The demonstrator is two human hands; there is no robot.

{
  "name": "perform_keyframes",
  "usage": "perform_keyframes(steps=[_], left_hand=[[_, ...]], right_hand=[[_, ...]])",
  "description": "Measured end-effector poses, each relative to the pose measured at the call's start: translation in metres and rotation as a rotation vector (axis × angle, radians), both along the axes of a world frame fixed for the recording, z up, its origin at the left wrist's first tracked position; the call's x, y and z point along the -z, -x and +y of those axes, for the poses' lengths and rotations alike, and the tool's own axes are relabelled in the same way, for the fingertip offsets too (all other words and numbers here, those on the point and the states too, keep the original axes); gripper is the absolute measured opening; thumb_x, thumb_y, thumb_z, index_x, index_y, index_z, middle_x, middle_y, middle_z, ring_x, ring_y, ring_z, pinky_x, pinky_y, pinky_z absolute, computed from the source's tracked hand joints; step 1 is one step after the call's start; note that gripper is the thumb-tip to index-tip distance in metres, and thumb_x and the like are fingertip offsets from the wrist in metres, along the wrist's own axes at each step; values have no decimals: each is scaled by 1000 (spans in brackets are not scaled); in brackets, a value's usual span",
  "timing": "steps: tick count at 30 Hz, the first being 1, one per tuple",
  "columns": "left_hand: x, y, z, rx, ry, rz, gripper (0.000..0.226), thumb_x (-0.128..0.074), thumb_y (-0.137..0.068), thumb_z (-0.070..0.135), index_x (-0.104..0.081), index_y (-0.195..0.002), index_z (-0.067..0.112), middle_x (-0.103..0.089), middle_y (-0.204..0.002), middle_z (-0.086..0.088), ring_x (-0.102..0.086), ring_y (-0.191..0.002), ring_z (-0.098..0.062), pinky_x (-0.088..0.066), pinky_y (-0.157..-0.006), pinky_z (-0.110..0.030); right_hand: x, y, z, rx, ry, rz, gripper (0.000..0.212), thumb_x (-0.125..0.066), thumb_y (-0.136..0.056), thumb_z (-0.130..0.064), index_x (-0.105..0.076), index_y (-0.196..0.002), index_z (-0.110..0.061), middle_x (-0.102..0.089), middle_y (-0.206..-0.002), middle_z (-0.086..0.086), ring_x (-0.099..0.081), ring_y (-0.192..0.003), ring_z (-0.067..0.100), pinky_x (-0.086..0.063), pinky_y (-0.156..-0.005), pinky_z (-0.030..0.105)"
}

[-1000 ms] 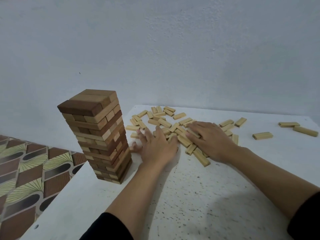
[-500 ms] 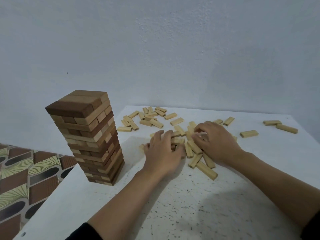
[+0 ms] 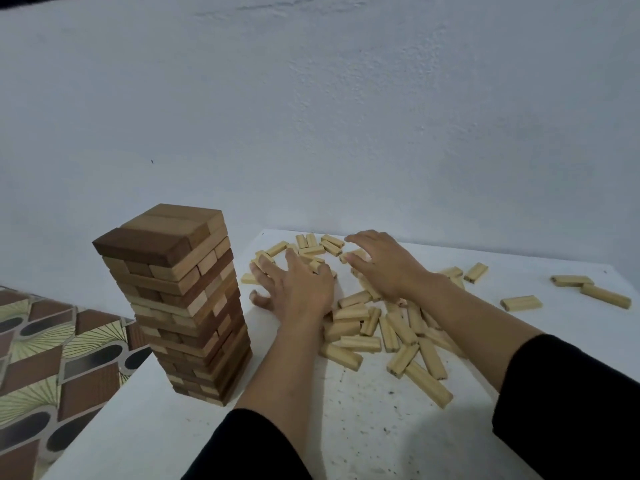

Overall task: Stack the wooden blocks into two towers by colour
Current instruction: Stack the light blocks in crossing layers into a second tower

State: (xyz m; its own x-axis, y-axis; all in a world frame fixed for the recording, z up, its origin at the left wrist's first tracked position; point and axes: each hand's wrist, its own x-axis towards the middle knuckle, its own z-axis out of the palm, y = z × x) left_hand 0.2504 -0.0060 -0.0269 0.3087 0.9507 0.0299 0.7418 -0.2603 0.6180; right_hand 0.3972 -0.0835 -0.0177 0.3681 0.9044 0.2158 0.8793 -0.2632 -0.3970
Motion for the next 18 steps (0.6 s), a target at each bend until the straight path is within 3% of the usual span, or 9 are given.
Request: perform_keyframes(steps=[10,15,18], left_hand=[[-2,-19,33,1,25,120,75,-43,-99,52,-9,-163,30,22,-168,-13,20,-155,-34,3,-118,-67],[-1,-23,40,28,27,224,72,-32,-98,61,-15,-162,32,5,-171,-12,10,-156,-32,0,-117,-68],[2,-24,42,38,5,262,70,-28,-98,58,-19,-162,29,1,-171,-5,7,-156,-30,-2,-116,-68]], right_hand=[[8,-29,63,-147,100,14,55,-31,-109,-47,-26,-160,-27,-18,-168,-4,-13,-154,16,-14,-122,34],[17,-25,78,-189,136,-62,50,-24,-110,-45,-24,-159,-38,-22,-167,-7,-18,-153,17,-18,-122,50],[19,-23,80,-213,174,-129,46,-24,-110,-42,-35,-155,-39,-30,-164,-8,-26,-150,20,-23,-119,55]])
